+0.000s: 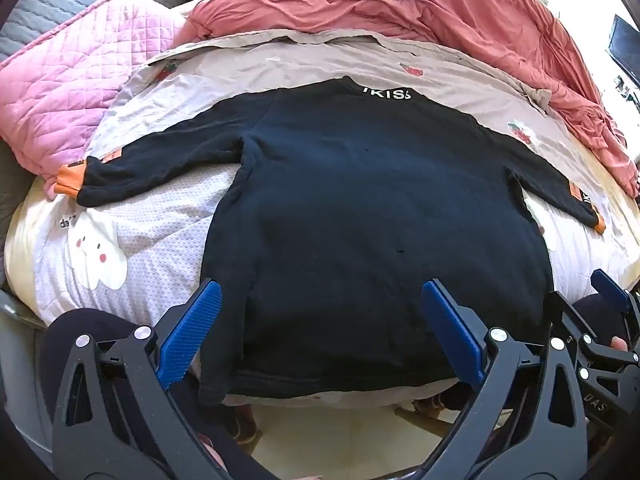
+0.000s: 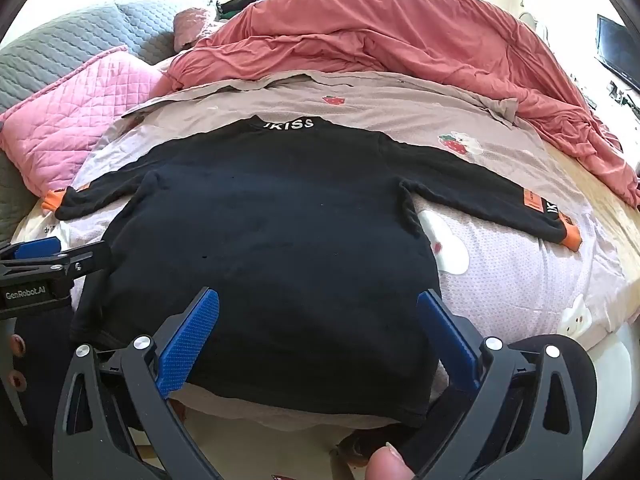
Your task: Fold small clothes
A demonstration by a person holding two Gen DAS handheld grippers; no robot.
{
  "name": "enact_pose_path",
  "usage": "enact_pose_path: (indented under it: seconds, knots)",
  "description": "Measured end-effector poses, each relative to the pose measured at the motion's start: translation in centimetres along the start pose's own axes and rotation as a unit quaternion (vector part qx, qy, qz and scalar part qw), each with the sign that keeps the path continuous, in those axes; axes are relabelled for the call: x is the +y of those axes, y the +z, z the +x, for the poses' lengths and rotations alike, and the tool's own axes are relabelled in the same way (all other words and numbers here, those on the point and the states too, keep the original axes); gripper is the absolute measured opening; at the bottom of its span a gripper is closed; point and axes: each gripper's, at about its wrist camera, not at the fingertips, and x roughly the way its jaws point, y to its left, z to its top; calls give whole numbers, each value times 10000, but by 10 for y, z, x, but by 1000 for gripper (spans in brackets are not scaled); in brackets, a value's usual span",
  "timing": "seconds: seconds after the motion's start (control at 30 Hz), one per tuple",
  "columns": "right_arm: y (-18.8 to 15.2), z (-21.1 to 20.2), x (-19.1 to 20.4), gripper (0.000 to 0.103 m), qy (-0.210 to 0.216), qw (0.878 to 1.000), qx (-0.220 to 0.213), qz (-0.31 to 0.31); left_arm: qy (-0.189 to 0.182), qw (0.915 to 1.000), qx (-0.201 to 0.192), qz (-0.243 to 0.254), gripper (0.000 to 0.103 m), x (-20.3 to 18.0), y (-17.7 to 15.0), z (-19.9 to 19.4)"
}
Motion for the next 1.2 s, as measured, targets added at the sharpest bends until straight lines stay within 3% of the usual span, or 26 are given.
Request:
enact_pose_path:
  seconds: [1.2]
  knots:
    - [0, -1, 2, 99, 2, 10000, 15, -7, -13, 10000, -54, -4, 94, -1, -1, -4]
